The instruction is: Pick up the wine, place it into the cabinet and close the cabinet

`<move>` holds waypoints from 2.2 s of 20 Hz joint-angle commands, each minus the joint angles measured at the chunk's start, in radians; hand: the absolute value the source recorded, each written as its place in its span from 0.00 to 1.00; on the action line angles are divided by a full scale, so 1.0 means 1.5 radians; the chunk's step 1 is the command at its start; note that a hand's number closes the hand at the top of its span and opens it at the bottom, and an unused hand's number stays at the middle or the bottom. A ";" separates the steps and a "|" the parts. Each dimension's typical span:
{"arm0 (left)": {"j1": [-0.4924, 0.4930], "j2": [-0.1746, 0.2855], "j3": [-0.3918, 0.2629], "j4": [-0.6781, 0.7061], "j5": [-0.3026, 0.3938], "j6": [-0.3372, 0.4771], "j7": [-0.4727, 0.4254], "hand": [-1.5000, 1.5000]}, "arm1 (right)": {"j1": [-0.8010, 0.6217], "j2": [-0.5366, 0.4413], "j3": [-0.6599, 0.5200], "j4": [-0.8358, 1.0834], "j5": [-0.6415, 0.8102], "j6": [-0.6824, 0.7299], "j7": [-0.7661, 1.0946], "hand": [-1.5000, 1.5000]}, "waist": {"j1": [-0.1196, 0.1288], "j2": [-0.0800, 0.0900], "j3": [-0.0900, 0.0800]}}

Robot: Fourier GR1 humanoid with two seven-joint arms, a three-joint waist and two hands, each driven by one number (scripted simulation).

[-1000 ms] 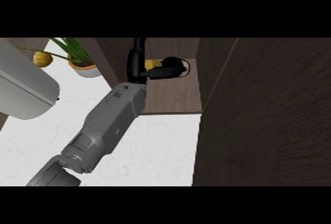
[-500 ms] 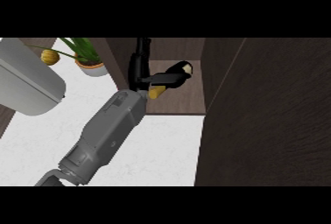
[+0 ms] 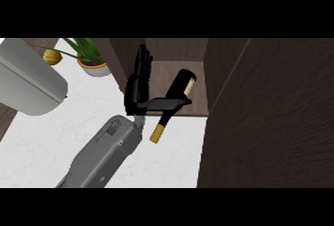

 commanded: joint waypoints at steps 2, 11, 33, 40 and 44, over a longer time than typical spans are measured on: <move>0.128 0.027 -0.047 -0.179 -0.016 0.020 0.027 0.00 | 0.029 -0.017 -0.012 -0.132 -0.047 0.000 0.049 0.00 | -0.001 0.001 0.000; 0.315 0.055 -0.133 -0.387 -0.064 0.071 0.030 0.00 | 0.017 -0.017 0.038 -0.165 -0.001 -0.029 0.097 0.00 | -0.009 0.005 -0.001; 0.608 0.278 -0.043 -0.642 -0.020 -0.033 -0.026 0.00 | -0.131 -0.007 0.317 -0.082 0.028 0.056 0.204 1.00 | 0.003 0.005 -0.003; 0.698 0.344 0.029 -0.696 0.039 -0.105 -0.044 0.00 | -0.195 0.095 0.390 0.009 0.054 0.000 0.267 1.00 | 0.012 0.001 -0.004; 0.683 0.361 0.094 -0.663 0.077 -0.142 -0.043 0.00 | -0.289 0.102 0.404 0.054 0.053 -0.072 0.264 1.00 | 0.011 0.005 -0.005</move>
